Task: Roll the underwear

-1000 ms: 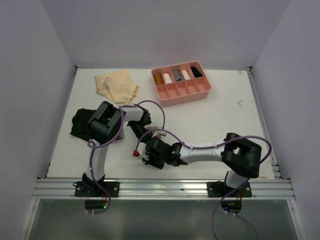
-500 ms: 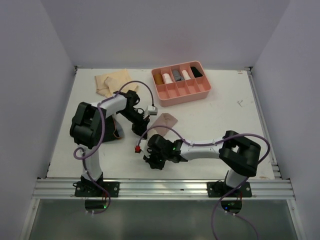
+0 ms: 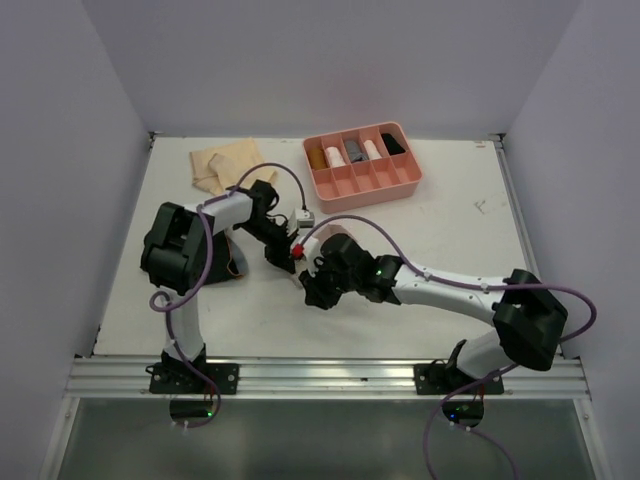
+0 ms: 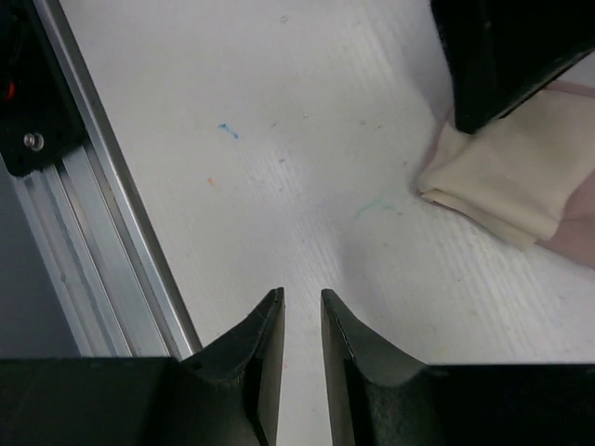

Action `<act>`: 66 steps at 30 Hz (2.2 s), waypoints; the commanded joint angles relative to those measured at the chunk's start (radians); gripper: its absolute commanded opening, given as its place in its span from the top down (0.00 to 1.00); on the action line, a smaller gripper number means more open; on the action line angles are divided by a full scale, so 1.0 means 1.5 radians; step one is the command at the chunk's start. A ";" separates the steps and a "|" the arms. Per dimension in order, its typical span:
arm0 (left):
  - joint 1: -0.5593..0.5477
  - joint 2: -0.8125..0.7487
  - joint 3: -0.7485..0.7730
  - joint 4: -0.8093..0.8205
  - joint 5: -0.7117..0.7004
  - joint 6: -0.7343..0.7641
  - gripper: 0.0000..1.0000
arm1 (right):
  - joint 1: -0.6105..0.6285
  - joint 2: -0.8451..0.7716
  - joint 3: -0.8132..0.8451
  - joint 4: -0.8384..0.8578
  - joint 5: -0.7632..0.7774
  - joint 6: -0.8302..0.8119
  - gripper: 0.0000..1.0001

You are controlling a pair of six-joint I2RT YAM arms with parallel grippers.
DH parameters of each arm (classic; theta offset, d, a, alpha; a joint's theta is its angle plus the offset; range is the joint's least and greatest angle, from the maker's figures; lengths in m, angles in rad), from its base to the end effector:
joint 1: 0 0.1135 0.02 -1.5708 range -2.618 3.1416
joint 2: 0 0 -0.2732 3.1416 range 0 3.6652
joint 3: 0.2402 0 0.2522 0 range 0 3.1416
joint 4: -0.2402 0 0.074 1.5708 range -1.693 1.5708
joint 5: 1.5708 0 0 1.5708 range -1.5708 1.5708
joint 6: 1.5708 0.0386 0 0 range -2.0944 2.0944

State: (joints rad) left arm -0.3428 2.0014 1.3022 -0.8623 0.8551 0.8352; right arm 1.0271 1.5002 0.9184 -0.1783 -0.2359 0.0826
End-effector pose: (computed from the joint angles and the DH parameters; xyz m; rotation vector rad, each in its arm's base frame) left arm 0.3303 -0.1488 0.1507 1.4946 2.2268 -1.1822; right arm 0.1574 0.2778 0.2247 -1.2264 2.1269 0.8013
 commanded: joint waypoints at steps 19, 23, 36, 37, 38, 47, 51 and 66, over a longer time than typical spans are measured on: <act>-0.099 -0.070 -0.148 0.109 -0.055 -0.257 0.84 | -0.125 -0.100 -0.024 -0.008 -0.119 0.070 0.74; -0.099 -0.053 -0.110 0.101 -0.047 -0.317 0.75 | -0.120 -0.125 -0.037 -0.027 -0.099 0.023 0.71; -0.097 -0.157 -0.096 0.116 0.121 -0.302 0.62 | -0.046 -0.113 -0.002 -0.099 -0.010 0.012 0.73; -0.095 -0.165 -0.093 0.109 0.128 -0.296 0.62 | -0.033 -0.112 -0.003 -0.091 0.008 0.019 0.73; -0.091 -0.167 -0.091 0.101 0.137 -0.291 0.62 | -0.026 -0.114 -0.006 -0.084 0.016 0.025 0.74; 0.028 -0.207 -0.077 0.200 0.104 -0.399 0.59 | 0.040 -0.040 0.027 -0.063 0.158 0.044 0.67; 0.073 -0.247 -0.068 0.267 0.056 -0.442 0.53 | 0.058 0.036 0.061 -0.069 0.220 0.048 0.64; 0.108 -0.432 -0.116 0.427 -0.152 -0.447 0.16 | 0.096 0.209 0.091 -0.049 0.336 0.052 0.61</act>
State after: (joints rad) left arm -0.1898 1.4185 1.1606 -0.3229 0.6857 0.1692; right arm 1.1687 1.7756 1.0416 -0.2775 0.2211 0.1532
